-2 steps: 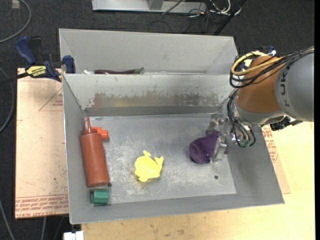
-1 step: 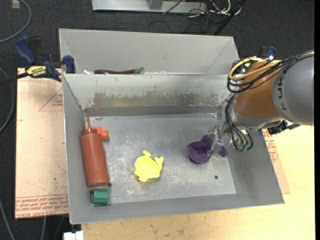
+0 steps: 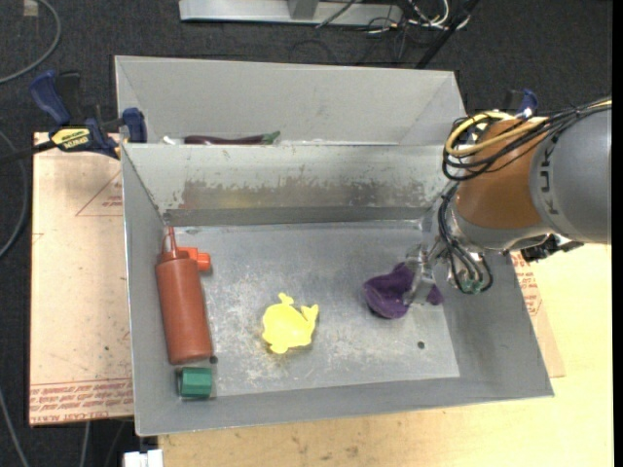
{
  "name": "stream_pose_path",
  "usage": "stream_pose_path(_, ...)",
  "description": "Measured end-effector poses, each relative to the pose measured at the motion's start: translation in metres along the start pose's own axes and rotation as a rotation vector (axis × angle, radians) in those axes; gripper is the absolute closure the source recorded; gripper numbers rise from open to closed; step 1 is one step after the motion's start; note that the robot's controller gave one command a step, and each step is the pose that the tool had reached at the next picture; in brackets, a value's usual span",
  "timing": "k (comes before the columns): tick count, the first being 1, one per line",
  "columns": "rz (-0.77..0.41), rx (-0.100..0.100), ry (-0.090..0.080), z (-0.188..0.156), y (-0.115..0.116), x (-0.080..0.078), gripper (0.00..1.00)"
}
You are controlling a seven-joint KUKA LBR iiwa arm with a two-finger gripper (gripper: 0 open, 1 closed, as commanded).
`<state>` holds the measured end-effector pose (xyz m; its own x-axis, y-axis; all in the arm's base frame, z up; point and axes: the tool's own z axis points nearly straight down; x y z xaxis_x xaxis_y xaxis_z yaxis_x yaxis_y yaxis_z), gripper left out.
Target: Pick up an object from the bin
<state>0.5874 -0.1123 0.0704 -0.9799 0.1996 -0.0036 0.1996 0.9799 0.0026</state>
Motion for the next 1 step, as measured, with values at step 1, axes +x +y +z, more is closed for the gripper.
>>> stream_pose_path(1,0.000,0.000,0.001,-0.0025,0.0001,0.0007,1.00)
